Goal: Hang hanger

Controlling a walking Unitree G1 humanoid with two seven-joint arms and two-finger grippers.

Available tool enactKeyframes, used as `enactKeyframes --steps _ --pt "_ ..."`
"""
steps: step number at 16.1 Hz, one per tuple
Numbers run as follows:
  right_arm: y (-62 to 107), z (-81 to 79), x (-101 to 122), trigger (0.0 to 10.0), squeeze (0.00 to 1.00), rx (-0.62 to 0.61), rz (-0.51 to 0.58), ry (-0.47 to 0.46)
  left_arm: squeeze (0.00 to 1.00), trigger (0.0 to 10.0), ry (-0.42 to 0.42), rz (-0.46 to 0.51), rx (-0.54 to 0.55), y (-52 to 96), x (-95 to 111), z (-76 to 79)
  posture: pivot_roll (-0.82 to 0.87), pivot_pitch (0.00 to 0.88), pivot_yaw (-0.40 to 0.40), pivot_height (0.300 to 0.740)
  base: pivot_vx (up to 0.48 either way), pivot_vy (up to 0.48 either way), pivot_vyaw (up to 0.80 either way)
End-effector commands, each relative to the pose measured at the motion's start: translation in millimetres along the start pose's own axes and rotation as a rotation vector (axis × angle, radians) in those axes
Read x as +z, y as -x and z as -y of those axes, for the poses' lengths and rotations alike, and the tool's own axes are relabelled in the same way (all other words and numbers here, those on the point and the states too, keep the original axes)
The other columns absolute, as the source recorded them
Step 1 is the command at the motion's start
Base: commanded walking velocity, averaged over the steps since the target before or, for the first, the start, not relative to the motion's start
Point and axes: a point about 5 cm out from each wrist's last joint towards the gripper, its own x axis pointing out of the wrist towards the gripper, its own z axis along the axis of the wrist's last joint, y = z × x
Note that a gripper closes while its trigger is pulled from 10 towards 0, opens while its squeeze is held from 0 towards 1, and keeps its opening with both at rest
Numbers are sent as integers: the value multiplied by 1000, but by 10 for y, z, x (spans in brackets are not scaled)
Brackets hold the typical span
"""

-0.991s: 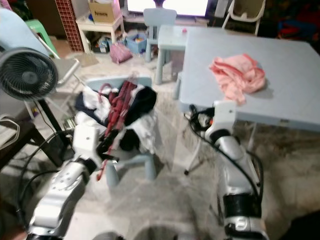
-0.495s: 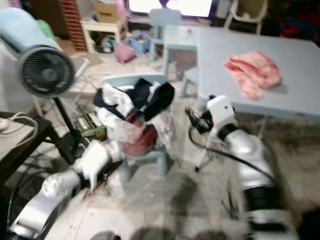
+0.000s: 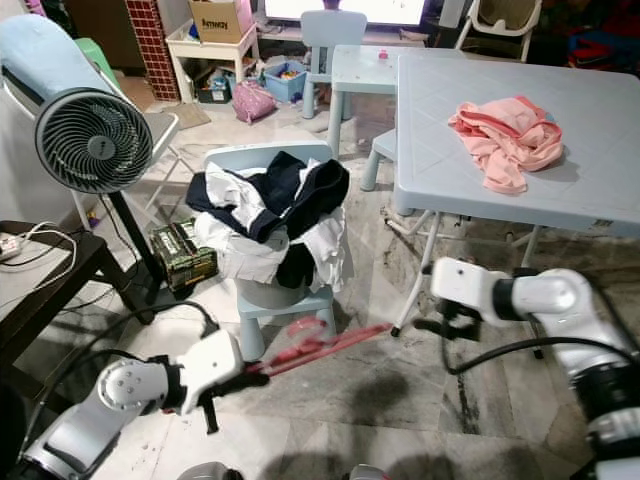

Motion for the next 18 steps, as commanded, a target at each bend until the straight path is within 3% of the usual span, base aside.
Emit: enactKeyframes --steps 1,6,10,13,15,17,18 --pt "-8 -60 47 10000 0 131 -8 48 0 10000 -61 31 -14 -25 76 -48 -41 1 -10 740 0 0 0" --pt "-47 -185 -34 10000 0 226 -27 30 0 10000 -113 62 -61 -175 135 -29 -47 0 -9 740 0 0 0" --pt "-76 -233 168 10000 0 220 116 12 0 10000 -105 92 -65 -273 146 -41 -56 0 -10 740 0 0 0" --pt "-104 -427 240 10000 0 259 170 -5 0 10000 -96 129 -69 -393 205 -68 -68 0 -11 740 0 0 0" --pt "-149 -501 284 10000 0 220 198 7 0 10000 -90 143 -79 -458 235 -66 -75 0 -9 740 0 0 0" --pt "-225 -458 334 10000 0 94 234 39 0 10000 -87 153 -91 -496 258 -58 -85 0 -6 740 0 0 0" --pt "-249 -449 353 8824 0 58 242 50 0 10000 -81 160 -96 -511 268 -56 -85 0 -6 740 0 0 0"
